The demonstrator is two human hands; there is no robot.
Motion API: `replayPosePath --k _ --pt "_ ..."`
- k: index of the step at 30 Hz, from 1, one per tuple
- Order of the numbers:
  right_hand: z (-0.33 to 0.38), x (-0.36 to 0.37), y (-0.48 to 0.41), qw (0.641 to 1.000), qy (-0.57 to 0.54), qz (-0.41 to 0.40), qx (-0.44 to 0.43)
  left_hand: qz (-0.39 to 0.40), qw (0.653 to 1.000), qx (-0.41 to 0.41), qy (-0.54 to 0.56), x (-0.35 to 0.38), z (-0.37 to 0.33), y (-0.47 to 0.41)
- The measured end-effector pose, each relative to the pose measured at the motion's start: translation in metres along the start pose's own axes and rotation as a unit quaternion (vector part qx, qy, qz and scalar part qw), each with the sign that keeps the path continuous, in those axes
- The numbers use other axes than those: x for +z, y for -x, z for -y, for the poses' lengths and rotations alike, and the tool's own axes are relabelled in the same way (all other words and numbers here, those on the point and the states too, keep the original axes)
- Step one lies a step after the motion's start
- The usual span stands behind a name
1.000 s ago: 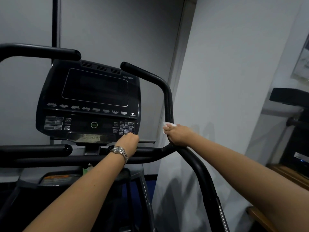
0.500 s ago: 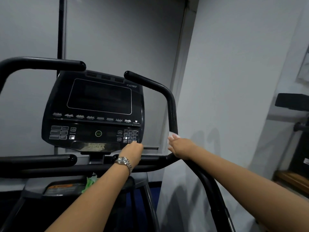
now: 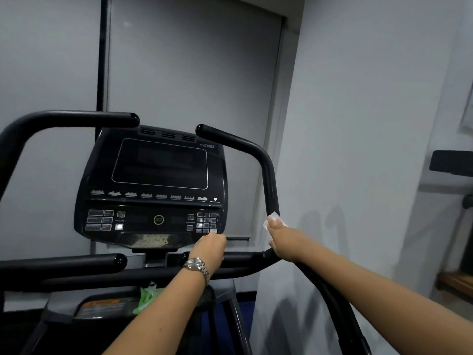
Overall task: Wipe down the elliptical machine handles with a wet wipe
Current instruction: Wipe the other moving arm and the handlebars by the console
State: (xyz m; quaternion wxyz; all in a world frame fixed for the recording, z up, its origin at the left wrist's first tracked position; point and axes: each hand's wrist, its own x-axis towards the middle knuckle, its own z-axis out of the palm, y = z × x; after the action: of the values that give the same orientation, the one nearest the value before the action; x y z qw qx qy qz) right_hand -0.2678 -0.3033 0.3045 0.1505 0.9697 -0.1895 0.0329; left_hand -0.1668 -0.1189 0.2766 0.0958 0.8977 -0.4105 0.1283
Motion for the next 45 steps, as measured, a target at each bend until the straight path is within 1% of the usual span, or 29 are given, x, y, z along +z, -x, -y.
replayPosePath --k 3,5,12,13,16,18,22,24,29,34,41,45 --pt "0.003 0.005 -0.009 0.999 -0.025 -0.037 0.008 0.004 1.000 0.001 0.008 -0.001 -0.001 0.000" --pt "0.006 0.004 -0.014 0.999 -0.027 -0.045 0.013 0.006 1.000 0.001 0.010 -0.003 -0.001 0.000" --pt "0.010 -0.006 -0.006 0.998 -0.059 0.011 0.033 0.007 1.000 -0.002 0.019 0.000 0.001 0.001" --pt "0.010 -0.010 -0.010 0.997 -0.069 -0.001 0.034 0.008 1.000 -0.001 0.021 -0.001 0.001 0.001" --pt "0.005 -0.021 -0.025 0.992 -0.097 -0.075 0.042 0.011 1.000 -0.003 0.020 -0.002 0.000 0.001" --pt "0.001 -0.024 -0.031 0.987 -0.121 -0.100 0.042 0.009 1.000 -0.004 0.013 -0.003 0.000 0.001" --pt "-0.008 -0.012 -0.021 0.987 -0.142 -0.076 0.022 0.005 1.000 -0.009 0.011 0.001 0.002 0.000" --pt "-0.012 -0.012 -0.019 0.985 -0.145 -0.091 0.014 0.004 1.000 -0.011 0.019 0.001 0.004 0.000" --pt "-0.016 -0.031 -0.028 0.967 -0.201 -0.153 0.041 0.005 1.000 -0.013 0.021 -0.001 0.001 0.001" --pt "-0.021 -0.016 -0.019 0.968 -0.207 -0.140 0.040 0.002 1.000 -0.014 0.023 0.000 0.002 0.001" --pt "-0.022 -0.045 -0.037 0.952 -0.233 -0.189 0.054 0.004 0.999 -0.016 0.041 -0.002 0.002 0.001" --pt "-0.018 -0.028 -0.032 0.958 -0.204 -0.198 0.050 -0.002 0.999 -0.019 0.040 0.000 0.003 0.002"
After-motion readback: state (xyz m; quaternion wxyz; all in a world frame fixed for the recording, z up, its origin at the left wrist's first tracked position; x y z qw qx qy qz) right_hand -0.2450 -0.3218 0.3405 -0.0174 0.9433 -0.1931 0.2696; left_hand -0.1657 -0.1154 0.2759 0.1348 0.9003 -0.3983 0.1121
